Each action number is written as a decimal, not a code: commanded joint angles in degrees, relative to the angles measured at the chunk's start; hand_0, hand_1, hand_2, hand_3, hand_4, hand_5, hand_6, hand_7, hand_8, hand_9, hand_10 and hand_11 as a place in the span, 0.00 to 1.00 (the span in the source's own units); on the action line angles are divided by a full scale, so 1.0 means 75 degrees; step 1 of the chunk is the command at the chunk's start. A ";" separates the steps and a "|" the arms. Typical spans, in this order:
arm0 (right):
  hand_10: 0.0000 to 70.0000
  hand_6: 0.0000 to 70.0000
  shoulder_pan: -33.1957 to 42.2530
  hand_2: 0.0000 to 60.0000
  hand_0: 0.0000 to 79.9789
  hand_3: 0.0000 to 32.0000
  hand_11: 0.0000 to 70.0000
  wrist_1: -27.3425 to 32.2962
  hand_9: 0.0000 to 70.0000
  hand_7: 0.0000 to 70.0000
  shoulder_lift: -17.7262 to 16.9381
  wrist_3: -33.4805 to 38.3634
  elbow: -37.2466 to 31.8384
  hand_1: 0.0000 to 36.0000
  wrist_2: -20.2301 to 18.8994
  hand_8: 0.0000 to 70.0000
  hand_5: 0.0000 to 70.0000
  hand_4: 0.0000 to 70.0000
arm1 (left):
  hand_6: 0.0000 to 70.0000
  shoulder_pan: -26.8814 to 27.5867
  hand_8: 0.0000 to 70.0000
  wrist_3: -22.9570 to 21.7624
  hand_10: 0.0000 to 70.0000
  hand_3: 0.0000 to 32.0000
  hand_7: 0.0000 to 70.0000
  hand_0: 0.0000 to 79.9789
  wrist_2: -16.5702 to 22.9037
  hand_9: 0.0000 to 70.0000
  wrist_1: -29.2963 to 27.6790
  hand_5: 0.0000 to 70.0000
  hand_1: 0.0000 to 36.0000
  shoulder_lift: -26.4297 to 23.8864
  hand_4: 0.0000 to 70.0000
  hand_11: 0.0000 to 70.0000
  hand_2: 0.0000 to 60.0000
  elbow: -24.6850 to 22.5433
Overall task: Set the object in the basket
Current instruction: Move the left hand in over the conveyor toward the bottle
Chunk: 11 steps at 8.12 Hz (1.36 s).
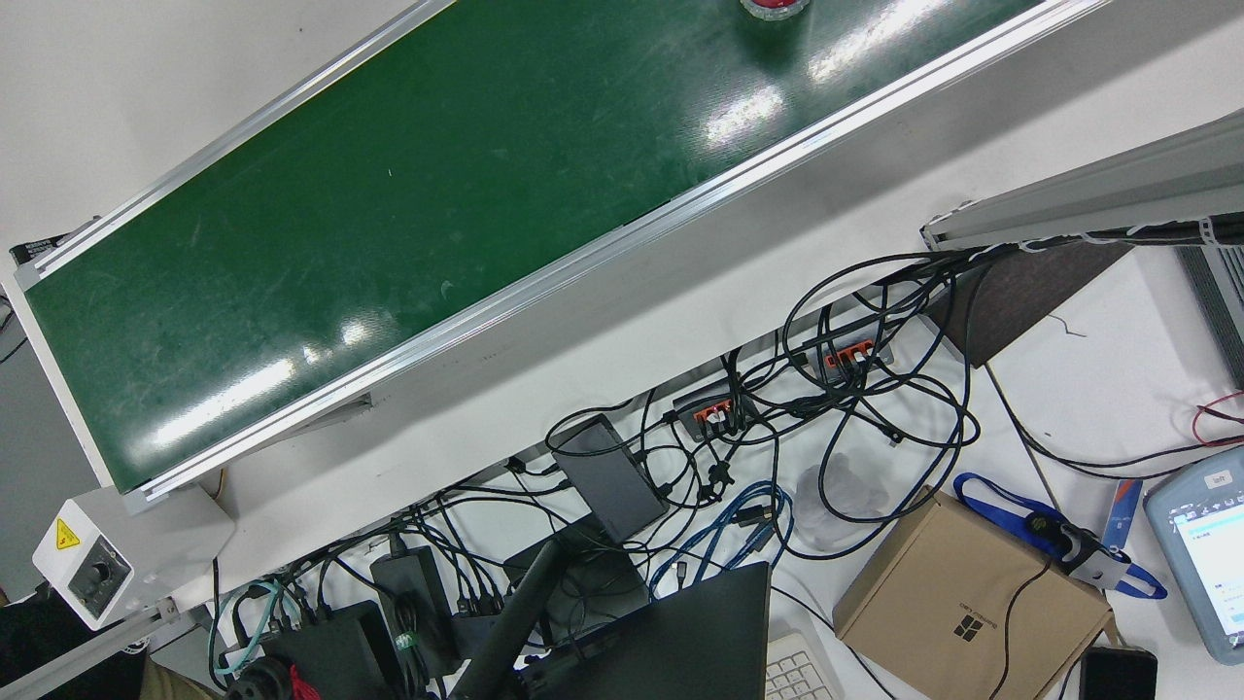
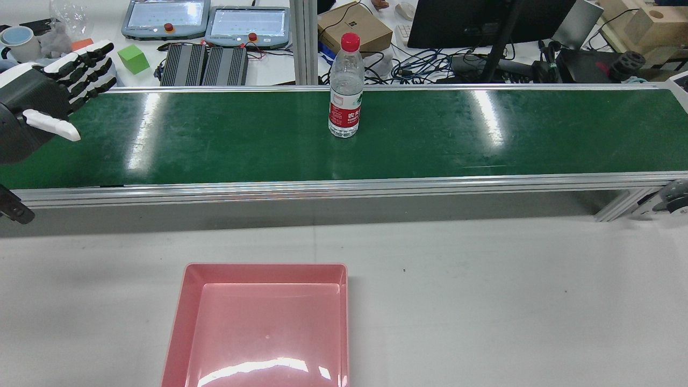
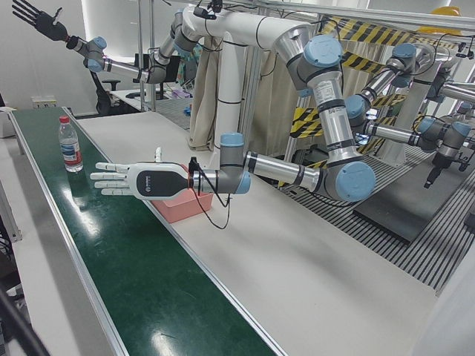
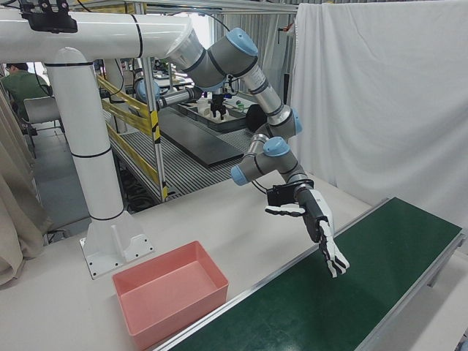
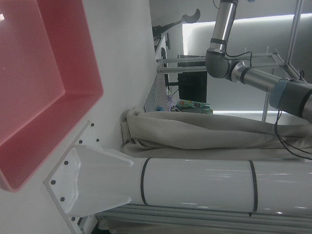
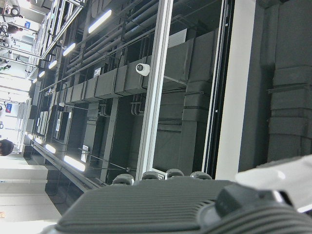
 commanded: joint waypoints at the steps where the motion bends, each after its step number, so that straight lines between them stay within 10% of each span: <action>1: 0.00 0.00 0.0000 0.00 0.00 0.00 0.00 0.0000 0.00 0.00 0.0000 0.0000 0.0000 0.00 0.0000 0.00 0.00 0.00 | 0.00 0.0102 0.03 0.0044 0.08 0.00 0.00 0.68 -0.0308 0.02 0.0354 0.18 0.50 -0.0821 0.10 0.14 0.00 0.0247; 8: 0.00 0.00 0.0000 0.00 0.00 0.00 0.00 0.0000 0.00 0.00 0.0000 0.0000 0.0000 0.00 0.0000 0.00 0.00 0.00 | 0.00 0.0594 0.02 0.0079 0.07 0.00 0.00 0.63 -0.0791 0.01 -0.0161 0.19 0.53 -0.1820 0.08 0.13 0.31 0.1748; 10: 0.00 0.00 0.0000 0.00 0.00 0.00 0.00 0.0000 0.00 0.00 0.0000 0.0000 0.0000 0.00 0.0000 0.00 0.00 0.00 | 0.00 0.0595 0.01 0.0219 0.04 0.07 0.00 0.58 -0.0710 0.00 -0.0219 0.10 0.18 -0.1960 0.06 0.08 0.00 0.1724; 11: 0.00 0.00 0.0000 0.00 0.00 0.00 0.00 0.0000 0.00 0.00 0.0000 0.0000 0.0000 0.00 0.0000 0.00 0.00 0.00 | 0.00 0.0711 0.01 0.0290 0.03 0.09 0.00 0.59 -0.0709 0.00 -0.0219 0.07 0.04 -0.1972 0.07 0.06 0.00 0.1735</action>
